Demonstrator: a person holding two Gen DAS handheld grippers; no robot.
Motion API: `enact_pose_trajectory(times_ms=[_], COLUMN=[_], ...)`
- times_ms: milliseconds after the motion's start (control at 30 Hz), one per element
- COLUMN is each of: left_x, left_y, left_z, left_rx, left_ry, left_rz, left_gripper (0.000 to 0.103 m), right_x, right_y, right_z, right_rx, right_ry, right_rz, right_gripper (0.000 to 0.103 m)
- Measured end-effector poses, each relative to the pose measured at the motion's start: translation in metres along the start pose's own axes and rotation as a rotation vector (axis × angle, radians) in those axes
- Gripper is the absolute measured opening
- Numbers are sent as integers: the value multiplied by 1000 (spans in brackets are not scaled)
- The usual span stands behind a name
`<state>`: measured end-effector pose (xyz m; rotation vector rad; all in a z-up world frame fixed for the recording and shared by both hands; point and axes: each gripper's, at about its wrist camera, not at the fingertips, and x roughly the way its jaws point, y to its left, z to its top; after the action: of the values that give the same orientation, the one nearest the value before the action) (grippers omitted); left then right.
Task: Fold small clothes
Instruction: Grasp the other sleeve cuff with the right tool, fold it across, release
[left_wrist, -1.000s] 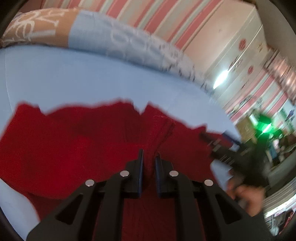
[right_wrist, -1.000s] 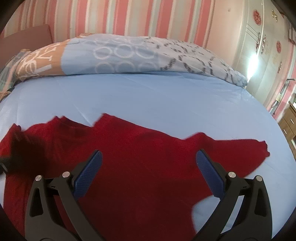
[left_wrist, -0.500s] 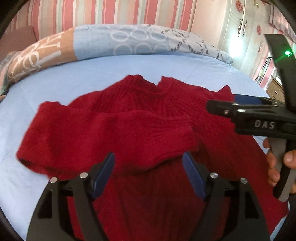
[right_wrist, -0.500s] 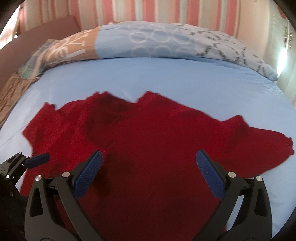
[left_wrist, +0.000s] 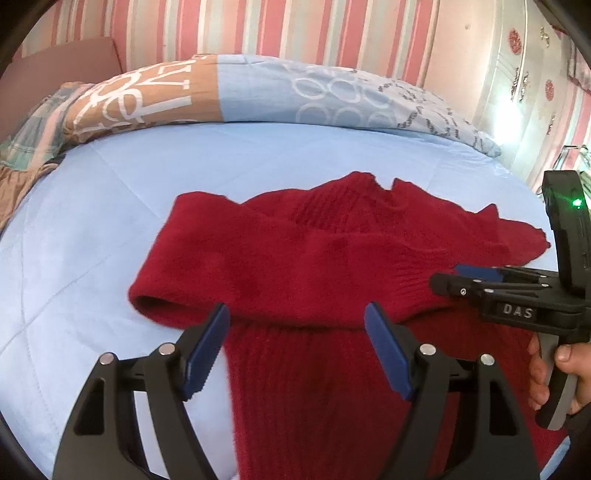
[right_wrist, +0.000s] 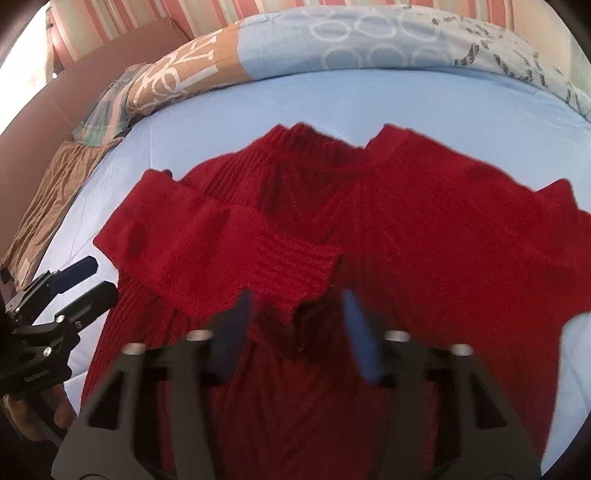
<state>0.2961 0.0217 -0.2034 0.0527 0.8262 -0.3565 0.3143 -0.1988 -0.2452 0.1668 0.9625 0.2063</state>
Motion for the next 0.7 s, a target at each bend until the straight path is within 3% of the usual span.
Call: enact_pose_trajectory(times_ms=[33,100,267,367,467,567,700], left_x=[-1,-2,-2,-6,-11,-10,-3], left_y=[1,2,4,5,9,9,3], left_z=[0,0,5,11,20,22,23], left_rx=[-2,-9,-7,-5,-21,-29,-8], left_ry=[1,-2,-9,-31,-52,-53,-40], left_rz=[7,13,38,56,66,64,81], left_gripper=[77,77,77,77,77,77,77], right_x=[0,2,-13,-37,-61,-66,-48], right_y=[3,7,10,9,-1,-42,-110], right_z=[-1,0,7,27,52,63,46], right_rx=[-21,-53,-126,-177,-236,-190,-68], right_ry=[-10,-5,-68,-166,-260,-271,-178], right_rz=[-14,-10,-29,-51,-127,-207,-273], right_gripper=[21,12,10,9,9,9,9])
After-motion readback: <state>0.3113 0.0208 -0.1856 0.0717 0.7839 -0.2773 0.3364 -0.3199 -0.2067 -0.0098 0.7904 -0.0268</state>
